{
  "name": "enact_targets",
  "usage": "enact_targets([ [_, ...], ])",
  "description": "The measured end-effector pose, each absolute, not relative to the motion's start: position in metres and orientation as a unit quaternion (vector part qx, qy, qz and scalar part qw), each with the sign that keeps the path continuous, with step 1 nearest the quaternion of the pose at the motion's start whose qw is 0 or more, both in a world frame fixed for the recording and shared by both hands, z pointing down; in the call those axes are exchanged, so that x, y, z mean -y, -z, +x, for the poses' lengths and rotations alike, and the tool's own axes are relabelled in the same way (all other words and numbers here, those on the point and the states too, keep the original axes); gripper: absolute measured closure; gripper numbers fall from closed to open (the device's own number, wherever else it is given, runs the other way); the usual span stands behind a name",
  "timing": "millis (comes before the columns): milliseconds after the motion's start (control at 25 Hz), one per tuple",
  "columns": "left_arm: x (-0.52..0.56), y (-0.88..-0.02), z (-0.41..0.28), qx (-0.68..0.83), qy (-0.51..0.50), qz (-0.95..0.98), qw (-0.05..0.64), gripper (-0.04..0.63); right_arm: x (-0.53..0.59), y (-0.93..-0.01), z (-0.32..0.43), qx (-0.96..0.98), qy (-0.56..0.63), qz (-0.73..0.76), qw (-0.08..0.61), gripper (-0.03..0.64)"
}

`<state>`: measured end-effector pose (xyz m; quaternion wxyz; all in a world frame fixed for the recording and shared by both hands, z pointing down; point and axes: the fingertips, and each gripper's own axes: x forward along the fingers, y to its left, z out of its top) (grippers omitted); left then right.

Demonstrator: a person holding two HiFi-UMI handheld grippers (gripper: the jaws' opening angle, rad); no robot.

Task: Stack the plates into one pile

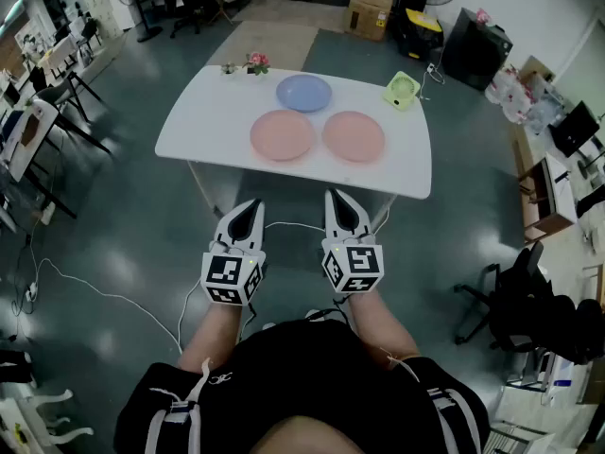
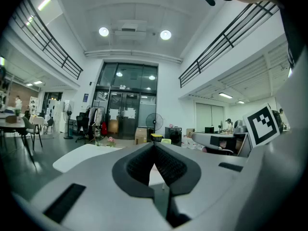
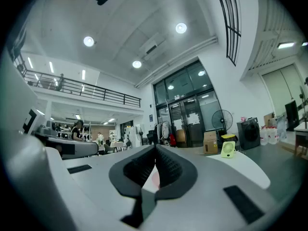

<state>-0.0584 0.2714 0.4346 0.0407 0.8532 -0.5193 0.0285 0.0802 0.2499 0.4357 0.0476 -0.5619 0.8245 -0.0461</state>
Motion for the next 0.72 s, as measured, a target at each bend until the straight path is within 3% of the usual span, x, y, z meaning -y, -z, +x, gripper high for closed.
enact_targets([
  [720,-0.257,-0.435,0.026,0.514,-0.030,0.857,0.029,0.583,-0.235,-0.441,0.166,-0.823,0.052,-0.563,0.058,0.601],
])
